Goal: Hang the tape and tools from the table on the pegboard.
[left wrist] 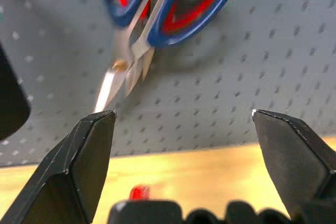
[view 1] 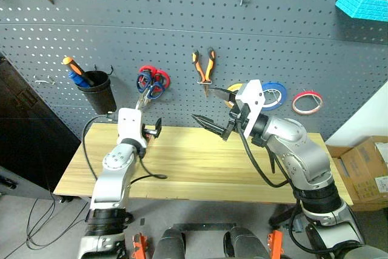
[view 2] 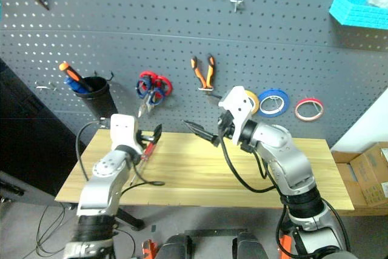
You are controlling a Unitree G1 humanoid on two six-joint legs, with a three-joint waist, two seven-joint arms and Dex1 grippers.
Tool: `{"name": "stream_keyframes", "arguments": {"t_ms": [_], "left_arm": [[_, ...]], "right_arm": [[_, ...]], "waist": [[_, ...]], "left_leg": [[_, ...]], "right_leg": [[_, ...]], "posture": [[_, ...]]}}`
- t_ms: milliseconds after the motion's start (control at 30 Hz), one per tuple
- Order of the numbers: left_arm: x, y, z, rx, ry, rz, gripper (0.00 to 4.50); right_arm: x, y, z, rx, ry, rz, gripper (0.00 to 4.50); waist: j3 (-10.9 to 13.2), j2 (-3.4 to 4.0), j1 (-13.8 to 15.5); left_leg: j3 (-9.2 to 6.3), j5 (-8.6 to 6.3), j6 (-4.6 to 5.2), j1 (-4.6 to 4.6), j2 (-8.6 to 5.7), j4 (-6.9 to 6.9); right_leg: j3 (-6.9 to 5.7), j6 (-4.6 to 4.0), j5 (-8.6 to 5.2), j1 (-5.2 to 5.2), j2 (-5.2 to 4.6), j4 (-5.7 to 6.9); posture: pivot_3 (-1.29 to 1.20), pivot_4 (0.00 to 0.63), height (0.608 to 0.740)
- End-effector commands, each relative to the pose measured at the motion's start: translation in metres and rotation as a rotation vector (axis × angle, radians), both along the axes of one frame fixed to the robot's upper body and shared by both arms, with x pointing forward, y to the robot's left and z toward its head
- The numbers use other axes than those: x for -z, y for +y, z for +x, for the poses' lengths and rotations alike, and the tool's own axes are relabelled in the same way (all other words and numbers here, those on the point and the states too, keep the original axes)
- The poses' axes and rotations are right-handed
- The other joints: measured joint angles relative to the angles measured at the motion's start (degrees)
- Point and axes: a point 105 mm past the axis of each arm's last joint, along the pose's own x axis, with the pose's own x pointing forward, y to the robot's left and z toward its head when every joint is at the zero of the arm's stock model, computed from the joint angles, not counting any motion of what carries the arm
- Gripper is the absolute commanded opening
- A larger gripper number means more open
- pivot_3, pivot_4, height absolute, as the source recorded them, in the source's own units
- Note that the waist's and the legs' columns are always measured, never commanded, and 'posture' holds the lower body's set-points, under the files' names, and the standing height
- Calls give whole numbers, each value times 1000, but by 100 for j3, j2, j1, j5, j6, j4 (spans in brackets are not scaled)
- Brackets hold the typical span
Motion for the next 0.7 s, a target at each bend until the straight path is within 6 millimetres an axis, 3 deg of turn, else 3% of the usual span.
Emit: {"name": "stream_keyframes", "arguments": {"t_ms": [33,200,433,700], "left_arm": [[-7,14,-7,-3,-5,52,4436],[20,37,-10,-34,149,120,4436],[35,49,10,4,278,154,4436],[59,59,33,-28,412,108,4436]], "right_arm": [[-13,0,-9,-18,-28,45,4500],[34,12,-8,-30,32,-184,4500],[48,23,-12,-85,90,-278,4500],[51,14,-2,-52,98,-297,4500]], "waist": [[5,5,-1],[29,30,25],[260,41,34],[571,33,-11]], "left_leg": [[0,0,0,0,1,-1],[0,0,0,3,2,0],[9,0,0,-10,2,0],[15,-3,6,-60,0,-7]], "right_leg": [[-1,-2,-1,0,0,0],[-8,-6,-4,-1,-8,0],[-9,-8,-4,-17,-20,0],[-9,15,-3,-58,-21,3]], "posture": [[67,114,740],[65,147,740],[46,226,740],[7,297,740]]}}
